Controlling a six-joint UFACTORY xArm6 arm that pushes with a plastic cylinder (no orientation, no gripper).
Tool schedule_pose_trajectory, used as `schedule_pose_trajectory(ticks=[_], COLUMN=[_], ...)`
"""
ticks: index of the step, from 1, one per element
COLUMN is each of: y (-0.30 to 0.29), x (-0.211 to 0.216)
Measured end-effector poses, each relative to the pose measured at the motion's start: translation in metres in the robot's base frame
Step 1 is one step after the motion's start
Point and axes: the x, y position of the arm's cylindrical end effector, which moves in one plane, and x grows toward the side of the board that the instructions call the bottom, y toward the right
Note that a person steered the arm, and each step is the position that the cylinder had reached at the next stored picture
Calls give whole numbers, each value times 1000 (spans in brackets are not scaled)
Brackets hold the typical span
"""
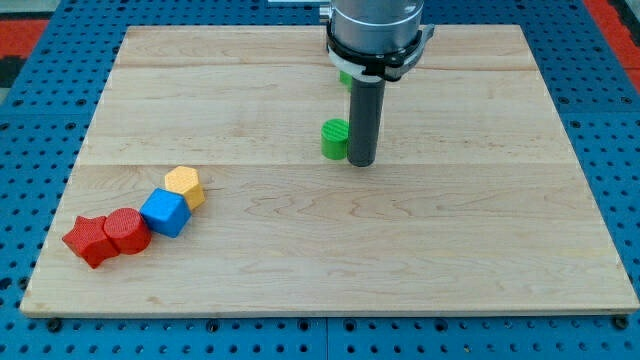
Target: Move the green circle to the group of blocks
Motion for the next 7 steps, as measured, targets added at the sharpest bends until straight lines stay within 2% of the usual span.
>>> schedule_pose_trajectory(ticks=[1, 2, 7], y=[-4, -7, -27], x=[24, 29, 25])
